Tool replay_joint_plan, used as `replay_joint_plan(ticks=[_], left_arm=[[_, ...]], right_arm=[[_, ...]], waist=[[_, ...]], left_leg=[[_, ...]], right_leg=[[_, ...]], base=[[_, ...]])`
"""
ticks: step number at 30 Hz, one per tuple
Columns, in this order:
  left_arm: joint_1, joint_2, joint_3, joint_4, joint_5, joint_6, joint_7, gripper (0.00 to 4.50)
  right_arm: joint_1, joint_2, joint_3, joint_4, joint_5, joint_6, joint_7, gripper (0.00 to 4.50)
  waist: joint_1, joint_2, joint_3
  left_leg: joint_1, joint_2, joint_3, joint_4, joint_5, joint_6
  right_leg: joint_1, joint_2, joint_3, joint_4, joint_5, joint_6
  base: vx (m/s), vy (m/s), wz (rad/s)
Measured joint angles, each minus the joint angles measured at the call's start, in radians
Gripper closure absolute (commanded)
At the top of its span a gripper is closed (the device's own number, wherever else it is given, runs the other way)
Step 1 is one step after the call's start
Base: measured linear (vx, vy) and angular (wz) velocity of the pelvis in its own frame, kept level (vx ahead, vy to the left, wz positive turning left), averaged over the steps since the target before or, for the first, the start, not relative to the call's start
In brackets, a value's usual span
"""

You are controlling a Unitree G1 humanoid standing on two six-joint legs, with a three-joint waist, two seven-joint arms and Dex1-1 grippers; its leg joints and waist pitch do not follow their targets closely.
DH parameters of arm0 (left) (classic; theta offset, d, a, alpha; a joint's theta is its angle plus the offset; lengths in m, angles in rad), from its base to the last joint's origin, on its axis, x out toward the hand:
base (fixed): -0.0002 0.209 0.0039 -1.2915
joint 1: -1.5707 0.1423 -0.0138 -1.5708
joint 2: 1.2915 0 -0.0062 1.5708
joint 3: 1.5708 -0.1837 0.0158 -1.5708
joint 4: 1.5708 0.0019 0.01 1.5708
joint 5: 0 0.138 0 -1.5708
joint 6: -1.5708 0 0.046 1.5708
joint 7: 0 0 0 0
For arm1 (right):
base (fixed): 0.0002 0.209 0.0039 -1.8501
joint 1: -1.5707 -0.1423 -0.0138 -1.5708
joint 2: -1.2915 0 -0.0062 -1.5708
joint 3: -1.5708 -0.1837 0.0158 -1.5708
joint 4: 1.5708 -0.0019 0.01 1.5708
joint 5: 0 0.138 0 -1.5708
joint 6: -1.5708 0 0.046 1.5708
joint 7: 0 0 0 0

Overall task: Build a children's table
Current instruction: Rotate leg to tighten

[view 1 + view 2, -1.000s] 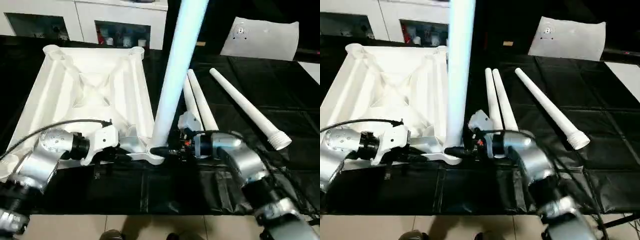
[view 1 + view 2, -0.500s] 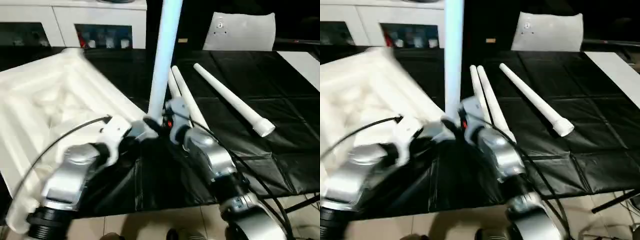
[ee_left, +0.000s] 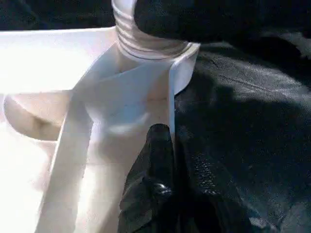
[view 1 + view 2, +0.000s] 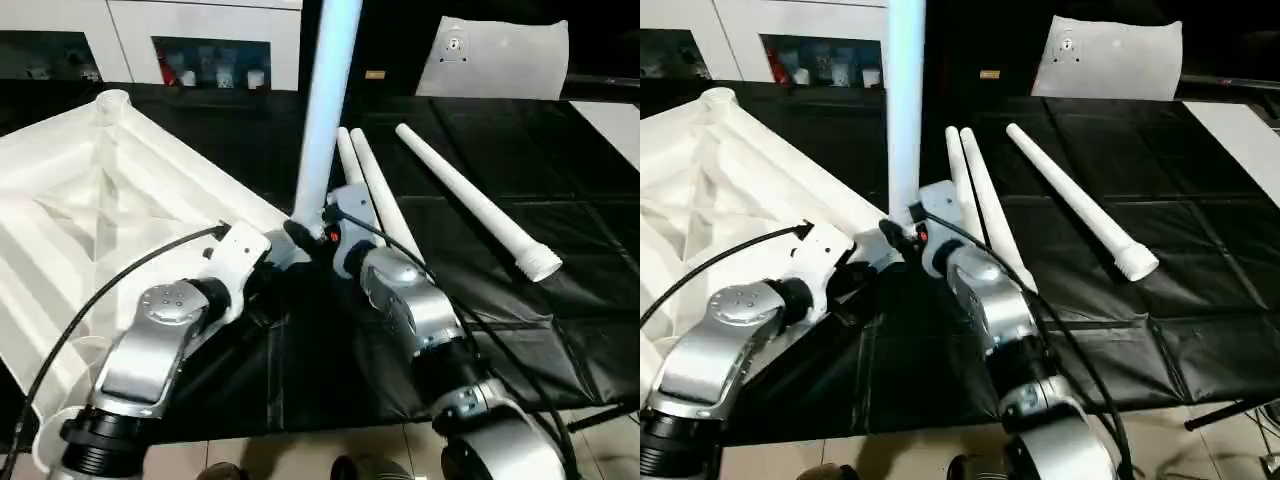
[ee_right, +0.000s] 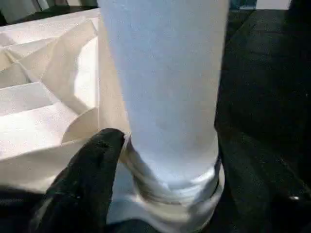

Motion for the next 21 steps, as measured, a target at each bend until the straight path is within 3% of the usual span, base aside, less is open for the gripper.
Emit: replay_joint_plan(ticks=[10,18,21], left_arm=[[-0.043,0.139,-0.013,0.152,-0.029,-0.254,-0.182,4.50],[-0.080,0.235,-0.034,0.289,-0.069,-0.451,-0.386,4.50],[-0.099,0.276,-0.042,0.335,-0.094,-0.497,-0.493,4.50]], right_arm=[[0.070,-0.173,0.045,-0.152,0.037,0.021,0.238,0.04],[0.062,-0.311,0.064,-0.212,0.061,0.021,0.451,0.04],[0.023,-0.359,0.098,-0.204,0.061,0.014,0.543,0.04]], waist=[[0.015,-0.001,0.001],[0.032,-0.005,0.001],[0.035,-0.008,0.000]], left_leg=[[-0.003,0.001,0.000,-0.001,0.004,0.002],[-0.003,0.001,0.000,0.001,0.004,0.002],[-0.003,0.001,0.000,0.001,0.004,0.002]], right_leg=[[-0.007,0.001,0.000,0.000,0.001,-0.001],[-0.007,0.001,0.000,0.002,0.001,-0.001],[-0.007,0.001,0.000,0.002,0.001,-0.002]], base=[[0.000,0.000,0.00],[0.000,0.000,0.00],[0.000,0.000,0.00]])
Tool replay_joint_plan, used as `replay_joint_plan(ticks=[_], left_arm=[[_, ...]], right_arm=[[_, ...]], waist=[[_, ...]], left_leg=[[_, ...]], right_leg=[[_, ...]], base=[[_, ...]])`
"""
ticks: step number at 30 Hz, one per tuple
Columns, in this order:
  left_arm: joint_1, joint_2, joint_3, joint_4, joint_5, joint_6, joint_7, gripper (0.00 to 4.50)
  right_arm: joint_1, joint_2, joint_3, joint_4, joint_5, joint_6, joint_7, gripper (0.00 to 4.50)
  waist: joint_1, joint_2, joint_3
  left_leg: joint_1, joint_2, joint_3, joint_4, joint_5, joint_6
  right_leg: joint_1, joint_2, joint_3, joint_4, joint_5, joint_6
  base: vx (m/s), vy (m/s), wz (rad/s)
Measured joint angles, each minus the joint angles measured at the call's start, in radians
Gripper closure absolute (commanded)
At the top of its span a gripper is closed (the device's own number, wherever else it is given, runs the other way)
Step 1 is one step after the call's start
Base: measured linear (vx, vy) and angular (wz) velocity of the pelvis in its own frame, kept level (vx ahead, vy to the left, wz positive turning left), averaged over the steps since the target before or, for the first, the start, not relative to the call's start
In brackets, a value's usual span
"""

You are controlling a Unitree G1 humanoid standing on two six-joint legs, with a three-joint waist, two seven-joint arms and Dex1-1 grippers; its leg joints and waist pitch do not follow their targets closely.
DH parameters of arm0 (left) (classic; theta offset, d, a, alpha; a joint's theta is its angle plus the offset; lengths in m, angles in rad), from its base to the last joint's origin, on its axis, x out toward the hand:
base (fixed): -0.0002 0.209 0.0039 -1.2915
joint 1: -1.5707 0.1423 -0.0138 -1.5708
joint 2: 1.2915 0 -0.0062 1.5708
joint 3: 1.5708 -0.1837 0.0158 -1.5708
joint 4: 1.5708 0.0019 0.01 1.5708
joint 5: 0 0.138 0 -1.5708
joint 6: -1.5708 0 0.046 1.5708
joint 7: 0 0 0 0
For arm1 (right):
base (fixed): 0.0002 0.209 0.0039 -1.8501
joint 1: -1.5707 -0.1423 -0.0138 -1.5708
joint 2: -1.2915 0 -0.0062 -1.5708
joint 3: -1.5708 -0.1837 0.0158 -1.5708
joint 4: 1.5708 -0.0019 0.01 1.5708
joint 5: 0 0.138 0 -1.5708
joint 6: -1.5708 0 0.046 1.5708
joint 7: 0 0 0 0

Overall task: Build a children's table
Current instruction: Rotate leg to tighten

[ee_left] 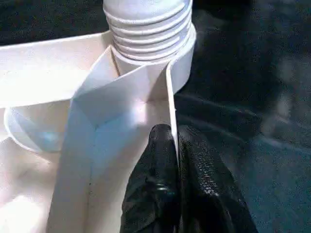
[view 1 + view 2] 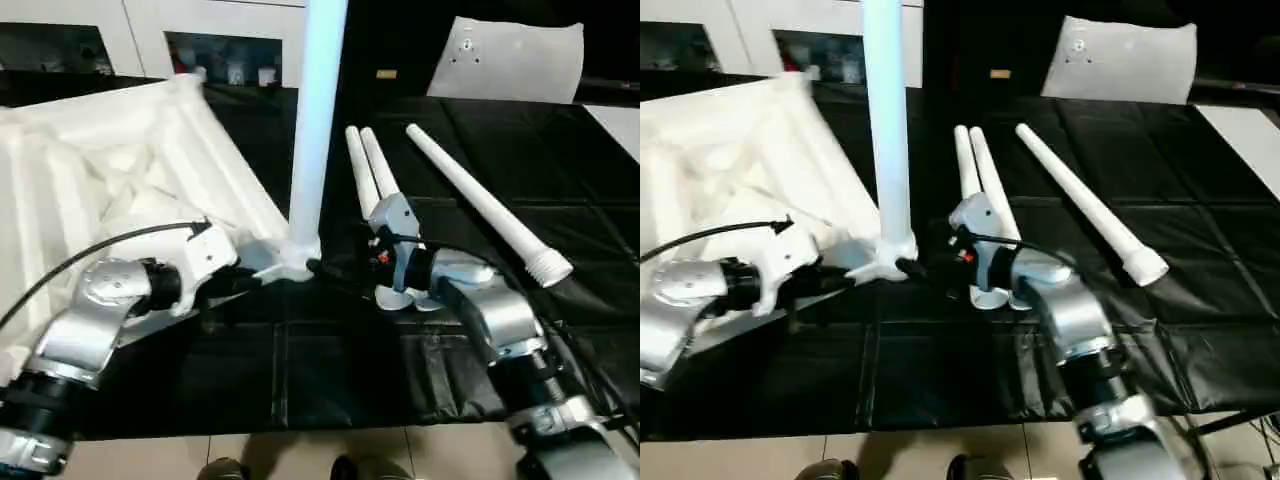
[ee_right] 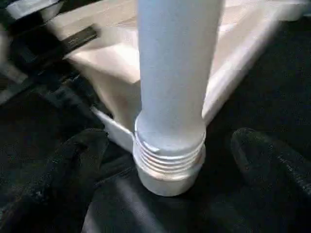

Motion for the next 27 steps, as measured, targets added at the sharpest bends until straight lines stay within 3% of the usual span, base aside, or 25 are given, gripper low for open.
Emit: replay_joint_plan(ticks=[6,14,27], left_arm=[[-0.016,0.028,-0.027,0.026,-0.016,-0.047,-0.110,4.50],[-0.043,0.029,-0.050,0.057,-0.014,-0.072,-0.152,4.50],[-0.049,0.030,-0.063,0.063,-0.015,-0.083,-0.194,4.50]], right_arm=[[-0.014,-0.007,0.050,0.051,-0.006,-0.032,0.094,0.04],[-0.034,0.015,0.090,0.128,-0.021,-0.084,0.145,0.04],[-0.043,0.018,0.086,0.176,-0.007,-0.098,0.189,1.12]], waist=[[0.010,-0.002,-0.001],[0.020,-0.007,-0.001],[0.025,-0.010,-0.001]], left_leg=[[0.000,0.000,0.000,0.002,0.000,0.000],[0.000,0.000,0.000,0.006,0.000,0.000],[0.000,0.000,0.000,0.012,0.000,0.000]], right_leg=[[0.000,-0.001,0.000,0.001,0.000,0.000],[0.000,-0.001,0.000,0.005,0.000,-0.001],[0.001,-0.002,0.000,0.010,0.000,-0.001]], base=[[0.000,0.000,0.00],[0.000,0.000,0.00],[0.000,0.000,0.00]])
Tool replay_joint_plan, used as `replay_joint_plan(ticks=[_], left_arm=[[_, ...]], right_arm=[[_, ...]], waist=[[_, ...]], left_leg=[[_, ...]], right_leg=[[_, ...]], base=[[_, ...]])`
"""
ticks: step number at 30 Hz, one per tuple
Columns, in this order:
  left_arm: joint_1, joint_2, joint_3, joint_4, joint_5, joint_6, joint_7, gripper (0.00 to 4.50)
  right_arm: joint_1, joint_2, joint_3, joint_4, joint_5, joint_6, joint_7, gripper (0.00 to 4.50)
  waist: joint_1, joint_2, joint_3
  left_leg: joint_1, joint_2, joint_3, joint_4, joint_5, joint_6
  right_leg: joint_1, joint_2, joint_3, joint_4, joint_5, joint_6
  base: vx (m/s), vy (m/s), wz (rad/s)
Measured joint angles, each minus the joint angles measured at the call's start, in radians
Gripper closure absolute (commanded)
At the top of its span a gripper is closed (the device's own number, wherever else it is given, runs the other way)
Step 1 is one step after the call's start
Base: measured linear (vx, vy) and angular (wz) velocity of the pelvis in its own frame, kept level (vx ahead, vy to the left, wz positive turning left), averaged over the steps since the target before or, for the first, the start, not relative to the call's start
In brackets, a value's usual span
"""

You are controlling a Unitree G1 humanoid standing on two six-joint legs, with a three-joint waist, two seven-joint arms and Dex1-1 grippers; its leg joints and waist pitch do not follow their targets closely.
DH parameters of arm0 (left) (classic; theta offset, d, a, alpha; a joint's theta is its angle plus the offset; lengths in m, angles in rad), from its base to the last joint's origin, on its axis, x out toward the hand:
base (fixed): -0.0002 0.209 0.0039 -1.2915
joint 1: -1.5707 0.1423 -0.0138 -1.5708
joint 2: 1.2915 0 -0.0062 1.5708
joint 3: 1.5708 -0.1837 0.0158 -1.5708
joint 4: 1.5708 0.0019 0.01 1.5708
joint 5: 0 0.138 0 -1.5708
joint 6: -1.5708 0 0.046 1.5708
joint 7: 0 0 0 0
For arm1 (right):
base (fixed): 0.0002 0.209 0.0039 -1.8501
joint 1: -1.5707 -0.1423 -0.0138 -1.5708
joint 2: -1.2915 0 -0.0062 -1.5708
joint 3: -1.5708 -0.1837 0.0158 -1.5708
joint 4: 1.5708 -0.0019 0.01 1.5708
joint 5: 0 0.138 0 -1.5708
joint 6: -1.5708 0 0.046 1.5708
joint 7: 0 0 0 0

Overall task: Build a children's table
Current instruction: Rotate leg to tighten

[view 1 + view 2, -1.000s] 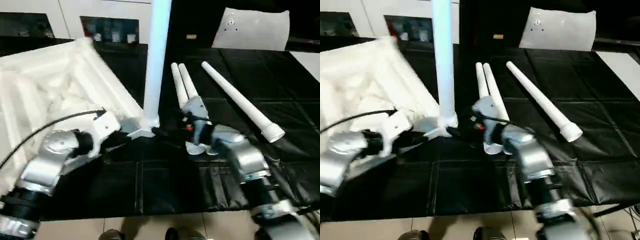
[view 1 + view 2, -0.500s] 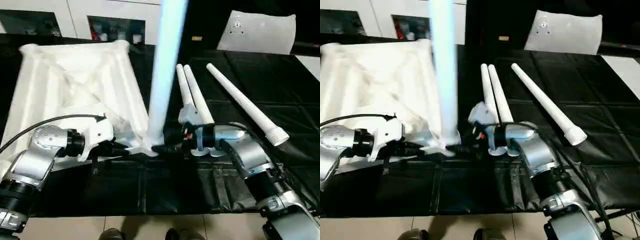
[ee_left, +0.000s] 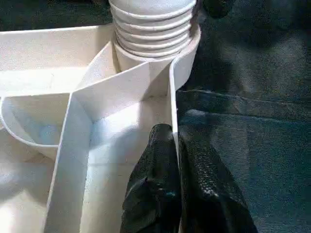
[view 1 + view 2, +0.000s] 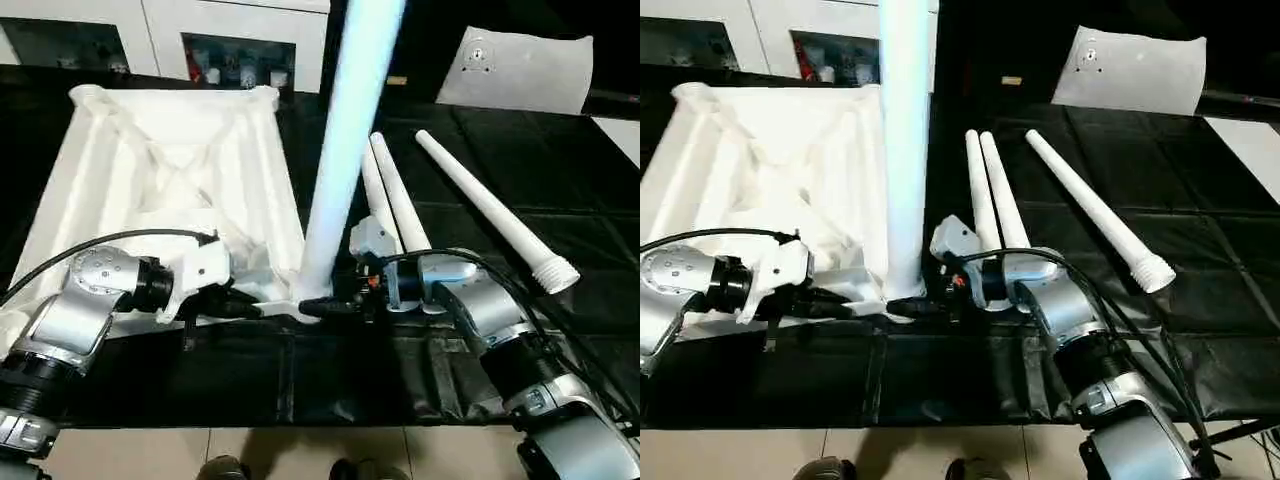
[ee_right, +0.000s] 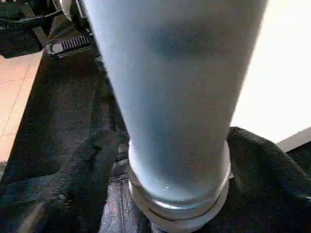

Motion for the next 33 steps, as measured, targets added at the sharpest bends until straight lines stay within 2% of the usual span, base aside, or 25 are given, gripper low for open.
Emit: replay_joint_plan(ticks=[5,11,15,19,24,29,33], left_arm=[[-0.002,0.000,-0.005,0.000,0.000,-0.001,-0.004,4.50],[-0.002,0.000,-0.004,0.001,-0.001,0.008,-0.005,4.50],[0.010,-0.015,0.010,-0.014,-0.007,0.062,0.030,4.50],[0.053,-0.080,0.074,-0.091,0.002,0.240,0.191,4.50],[0.102,-0.265,0.132,-0.253,0.040,0.506,0.476,4.50],[0.119,-0.405,0.148,-0.345,0.101,0.632,0.665,4.50],[0.118,-0.432,0.130,-0.364,0.110,0.650,0.714,4.50]], right_arm=[[0.000,0.000,-0.005,0.016,0.003,-0.005,0.001,1.66],[0.006,0.007,-0.010,0.013,0.004,0.000,-0.001,1.85],[0.051,0.038,-0.025,-0.024,0.007,0.026,-0.060,1.87],[0.086,0.138,-0.080,-0.030,-0.013,0.066,-0.285,1.88],[0.073,0.272,-0.168,0.006,-0.055,0.091,-0.601,1.88],[0.022,0.344,-0.191,0.059,-0.092,0.088,-0.788,1.88],[0.012,0.358,-0.197,0.063,-0.108,0.081,-0.832,1.88]], waist=[[0.000,0.000,0.000],[0.000,0.001,0.001],[0.000,0.005,0.002],[-0.012,0.010,0.005],[-0.040,0.019,0.006],[-0.048,0.021,0.007],[-0.045,0.021,0.005]], left_leg=[[0.000,0.000,0.000,0.002,0.000,0.000],[0.000,0.000,0.000,0.001,-0.001,-0.001],[0.002,0.000,-0.001,0.001,-0.003,-0.004],[0.018,0.000,-0.001,0.000,-0.003,-0.008],[0.017,-0.001,-0.001,-0.004,-0.002,-0.009],[0.015,-0.002,0.000,-0.004,0.000,-0.007],[0.008,-0.003,0.000,-0.007,-0.001,-0.005]], right_leg=[[0.001,0.000,0.000,0.001,0.000,0.000],[0.001,0.000,0.000,0.001,0.000,0.000],[0.005,0.000,0.000,0.001,0.000,0.000],[0.014,0.000,0.001,-0.001,-0.003,0.005],[0.013,0.000,0.000,-0.013,-0.003,0.005],[0.010,0.000,0.002,-0.015,-0.003,0.005],[0.010,0.000,0.003,-0.015,0.001,0.005]], base=[[0.000,0.000,0.00],[0.000,0.000,0.00],[0.000,0.000,0.00],[0.000,0.000,0.00],[-0.013,0.001,-0.02],[0.000,0.000,0.00],[0.015,-0.001,0.02]])
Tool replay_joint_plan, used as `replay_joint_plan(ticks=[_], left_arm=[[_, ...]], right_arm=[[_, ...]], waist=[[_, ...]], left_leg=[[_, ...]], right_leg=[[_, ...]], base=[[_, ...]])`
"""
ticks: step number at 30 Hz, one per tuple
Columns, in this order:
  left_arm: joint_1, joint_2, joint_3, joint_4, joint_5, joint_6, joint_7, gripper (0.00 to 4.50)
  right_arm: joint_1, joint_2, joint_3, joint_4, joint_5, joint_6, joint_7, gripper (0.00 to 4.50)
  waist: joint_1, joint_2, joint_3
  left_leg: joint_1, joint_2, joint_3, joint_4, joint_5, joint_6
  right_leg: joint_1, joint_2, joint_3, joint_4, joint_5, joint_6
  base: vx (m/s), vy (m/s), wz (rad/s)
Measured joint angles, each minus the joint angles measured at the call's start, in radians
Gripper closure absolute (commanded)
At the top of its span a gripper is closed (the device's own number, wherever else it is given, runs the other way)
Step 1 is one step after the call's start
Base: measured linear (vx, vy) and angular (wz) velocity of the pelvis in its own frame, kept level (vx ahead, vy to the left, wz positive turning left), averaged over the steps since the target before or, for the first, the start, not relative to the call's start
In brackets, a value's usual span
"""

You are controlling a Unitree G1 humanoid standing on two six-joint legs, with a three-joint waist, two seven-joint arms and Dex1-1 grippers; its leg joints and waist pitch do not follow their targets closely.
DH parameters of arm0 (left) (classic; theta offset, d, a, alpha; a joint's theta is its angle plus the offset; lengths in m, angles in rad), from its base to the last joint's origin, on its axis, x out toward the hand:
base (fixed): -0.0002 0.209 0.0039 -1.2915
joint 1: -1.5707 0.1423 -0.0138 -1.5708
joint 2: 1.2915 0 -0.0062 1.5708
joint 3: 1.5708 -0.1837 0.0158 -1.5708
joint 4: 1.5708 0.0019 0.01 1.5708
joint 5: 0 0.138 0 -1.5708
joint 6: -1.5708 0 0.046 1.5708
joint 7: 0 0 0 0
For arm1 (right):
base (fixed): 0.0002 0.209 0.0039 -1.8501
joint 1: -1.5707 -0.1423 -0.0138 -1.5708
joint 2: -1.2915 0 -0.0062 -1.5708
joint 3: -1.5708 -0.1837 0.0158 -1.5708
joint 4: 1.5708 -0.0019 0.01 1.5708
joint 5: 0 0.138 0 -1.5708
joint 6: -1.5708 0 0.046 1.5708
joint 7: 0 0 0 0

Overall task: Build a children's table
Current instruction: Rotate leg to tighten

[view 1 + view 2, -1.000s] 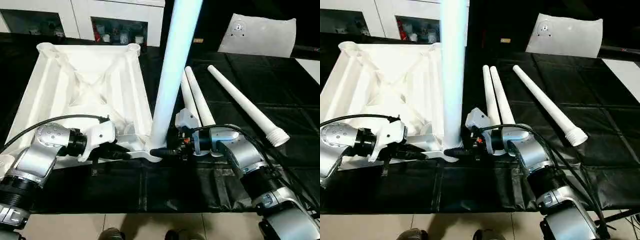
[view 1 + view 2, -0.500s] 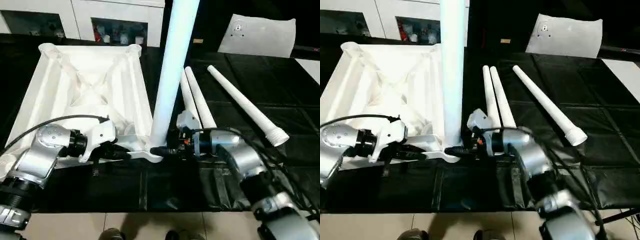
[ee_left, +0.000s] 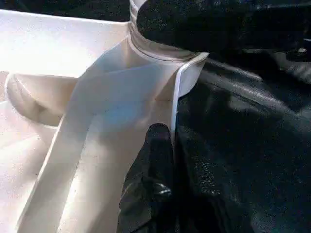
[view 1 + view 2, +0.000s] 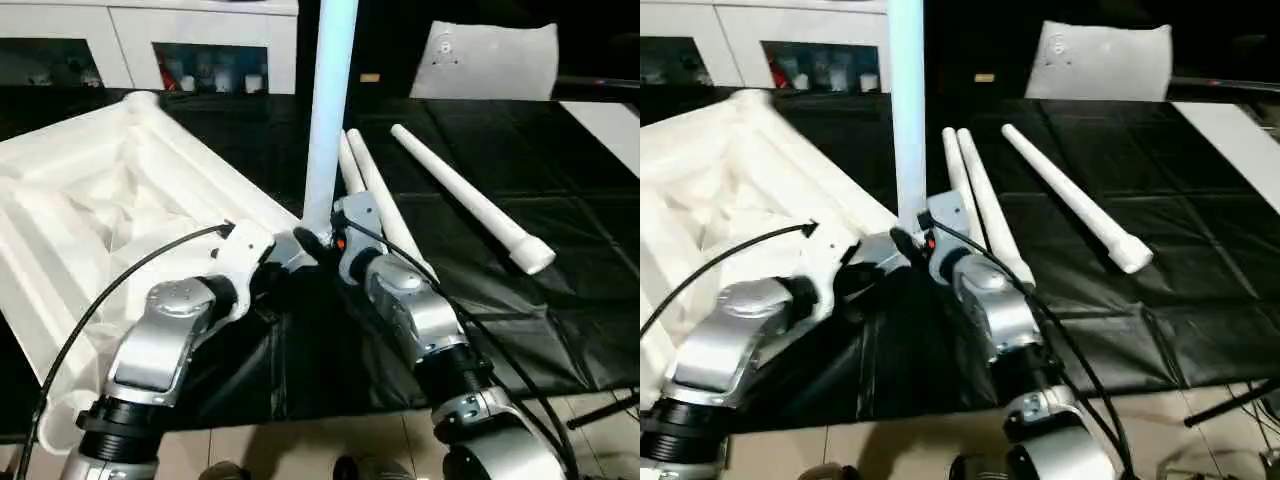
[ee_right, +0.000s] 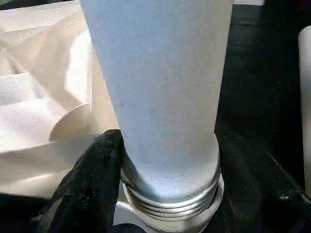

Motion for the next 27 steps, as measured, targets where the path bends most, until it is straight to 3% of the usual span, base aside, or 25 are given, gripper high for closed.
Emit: replay_joint_plan(ticks=[1,5,10,17,23,27], left_arm=[[0.000,0.000,-0.001,-0.002,0.000,0.000,0.000,4.50],[-0.001,0.017,-0.008,-0.010,0.002,-0.008,0.001,4.50],[-0.014,0.102,-0.027,0.016,0.000,-0.082,-0.072,4.50],[-0.042,0.202,-0.022,0.108,-0.040,-0.221,-0.200,4.50],[-0.062,0.282,-0.036,0.201,-0.068,-0.371,-0.360,4.50],[-0.084,0.358,-0.051,0.280,-0.109,-0.459,-0.535,4.50]], right_arm=[[0.000,0.000,0.000,-0.001,0.000,-0.001,0.000,1.53],[0.004,0.009,-0.009,-0.013,0.000,-0.005,0.001,1.16],[0.022,-0.015,-0.010,-0.037,0.040,-0.013,0.080,0.82],[0.046,-0.160,0.028,-0.116,0.090,0.011,0.341,0.05],[0.046,-0.291,0.074,-0.162,0.106,0.008,0.552,0.01],[0.027,-0.375,0.111,-0.132,0.080,-0.030,0.660,0.01]], waist=[[0.001,0.000,-0.001],[0.008,-0.002,-0.001],[0.006,-0.002,-0.001],[0.014,-0.004,0.000],[0.023,-0.005,0.000],[0.032,-0.006,0.000]], left_leg=[[0.000,0.000,0.000,-0.001,0.000,0.000],[0.000,0.001,0.000,-0.008,0.001,0.001],[-0.007,0.002,0.000,-0.009,0.003,0.003],[-0.009,0.002,0.000,-0.007,0.005,0.005],[-0.010,0.002,0.000,-0.006,0.005,0.005],[-0.010,0.002,0.000,-0.004,0.005,0.005]], right_leg=[[0.000,0.000,0.000,0.000,0.001,0.000],[-0.002,0.001,-0.002,0.001,0.003,-0.002],[-0.009,0.002,-0.002,0.001,0.004,-0.004],[-0.016,0.002,-0.003,0.003,0.005,-0.005],[-0.015,0.002,-0.002,0.002,0.005,-0.005],[-0.015,0.002,-0.003,0.003,0.006,-0.006]], base=[[0.053,-0.015,0.05],[0.025,-0.011,0.02],[0.000,0.000,0.00],[0.000,0.000,0.00],[0.000,0.000,0.00],[0.000,0.000,0.00]])
